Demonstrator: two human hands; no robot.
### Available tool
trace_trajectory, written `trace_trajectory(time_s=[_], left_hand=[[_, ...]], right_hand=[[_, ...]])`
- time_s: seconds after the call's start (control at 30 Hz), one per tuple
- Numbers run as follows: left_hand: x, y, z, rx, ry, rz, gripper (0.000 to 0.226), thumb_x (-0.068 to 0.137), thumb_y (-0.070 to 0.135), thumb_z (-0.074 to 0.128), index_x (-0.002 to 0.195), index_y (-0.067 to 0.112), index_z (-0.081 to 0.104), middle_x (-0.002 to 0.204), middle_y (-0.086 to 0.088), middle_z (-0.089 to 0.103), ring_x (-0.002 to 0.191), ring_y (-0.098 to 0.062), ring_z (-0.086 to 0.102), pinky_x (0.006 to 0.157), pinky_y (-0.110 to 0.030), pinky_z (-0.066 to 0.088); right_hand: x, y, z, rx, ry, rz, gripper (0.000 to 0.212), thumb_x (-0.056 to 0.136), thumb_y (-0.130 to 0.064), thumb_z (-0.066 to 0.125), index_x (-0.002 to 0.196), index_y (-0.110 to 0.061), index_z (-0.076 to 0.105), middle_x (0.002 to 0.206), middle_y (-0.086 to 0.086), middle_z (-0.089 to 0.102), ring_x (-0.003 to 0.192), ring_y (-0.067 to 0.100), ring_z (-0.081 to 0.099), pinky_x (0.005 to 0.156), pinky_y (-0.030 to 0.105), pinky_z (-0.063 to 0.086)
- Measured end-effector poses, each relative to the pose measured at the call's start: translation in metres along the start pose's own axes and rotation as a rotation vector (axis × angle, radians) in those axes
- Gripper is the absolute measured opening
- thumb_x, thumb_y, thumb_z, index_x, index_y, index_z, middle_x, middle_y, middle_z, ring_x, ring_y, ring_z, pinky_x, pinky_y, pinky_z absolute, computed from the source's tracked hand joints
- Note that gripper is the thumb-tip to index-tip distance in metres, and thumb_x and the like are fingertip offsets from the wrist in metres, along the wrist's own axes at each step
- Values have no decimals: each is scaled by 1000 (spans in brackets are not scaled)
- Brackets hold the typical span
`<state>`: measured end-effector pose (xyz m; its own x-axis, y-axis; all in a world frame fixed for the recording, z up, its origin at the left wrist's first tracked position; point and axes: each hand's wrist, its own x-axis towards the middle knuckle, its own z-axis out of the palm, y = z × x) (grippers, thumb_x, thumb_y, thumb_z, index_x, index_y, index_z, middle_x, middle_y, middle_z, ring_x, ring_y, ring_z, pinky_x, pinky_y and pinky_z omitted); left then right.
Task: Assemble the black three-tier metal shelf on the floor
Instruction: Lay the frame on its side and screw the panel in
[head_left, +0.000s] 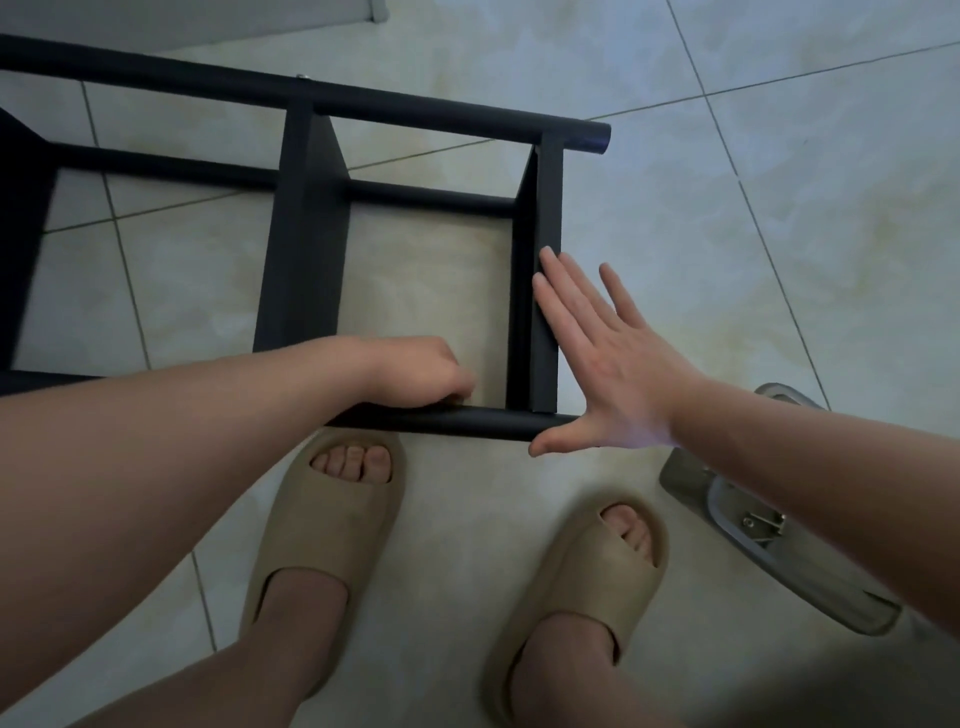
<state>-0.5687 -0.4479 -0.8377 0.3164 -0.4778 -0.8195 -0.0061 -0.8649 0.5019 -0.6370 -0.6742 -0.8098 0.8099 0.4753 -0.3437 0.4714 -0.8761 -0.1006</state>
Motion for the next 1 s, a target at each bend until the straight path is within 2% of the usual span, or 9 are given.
trace_trajectory(time_s=[0.07,0.13,0.23,0.33,0.43,0.63,0.73,1.0], left_hand=[[6,0,-3,-299,39,-18,26,90,9,50,76,13,72,71,-3,58,59,-16,47,54,-26,38],[12,1,-6,-503,68,-32,30,89,-4,42,86,8,70,78,-6,60,60,-14,47,53,-23,38],[24,7,-8,-600,42,26,39,91,-14,35,95,8,66,93,-9,66,69,-13,57,60,-22,46],[31,6,-12,-736,-35,98,41,94,-19,37,104,10,64,104,-9,72,85,-10,73,71,-20,57],[32,-3,-16,-828,-66,154,35,97,-17,42,111,9,62,113,-13,72,99,-13,73,78,-24,60],[30,-13,-14,-854,-73,213,13,102,7,54,110,8,63,95,-8,78,94,-17,75,69,-23,60],[34,-12,-10,-850,-65,219,15,101,17,58,108,6,64,91,-10,78,87,-20,77,68,-25,60],[44,2,-6,-624,-91,212,9,100,22,60,98,13,62,85,-1,79,81,-14,76,75,-24,59]], right_hand=[[2,1,0,12,-6,-5,139,70,-100,30,159,-2,-13,167,16,-21,155,29,-19,126,55,-2],[3,1,1,13,-5,-7,139,71,-100,31,159,-1,-12,167,17,-20,155,30,-19,126,54,-2],[4,1,3,10,12,-11,139,71,-100,31,159,0,-10,167,18,-18,155,31,-16,126,54,-1],[5,3,6,22,36,-17,139,72,-99,33,159,2,-6,168,20,-14,156,33,-13,126,56,3],[7,4,9,44,54,-30,140,72,-99,35,159,3,-4,168,21,-11,156,35,-11,126,57,5],[7,5,12,56,74,-45,138,73,-98,37,159,2,-4,168,20,-11,156,36,-9,125,59,8],[7,5,13,74,74,-43,139,73,-98,37,159,2,-3,168,20,-10,156,37,-9,125,59,9],[8,5,10,74,58,-40,139,72,-98,36,159,4,-2,168,22,-10,156,38,-10,125,60,9]])
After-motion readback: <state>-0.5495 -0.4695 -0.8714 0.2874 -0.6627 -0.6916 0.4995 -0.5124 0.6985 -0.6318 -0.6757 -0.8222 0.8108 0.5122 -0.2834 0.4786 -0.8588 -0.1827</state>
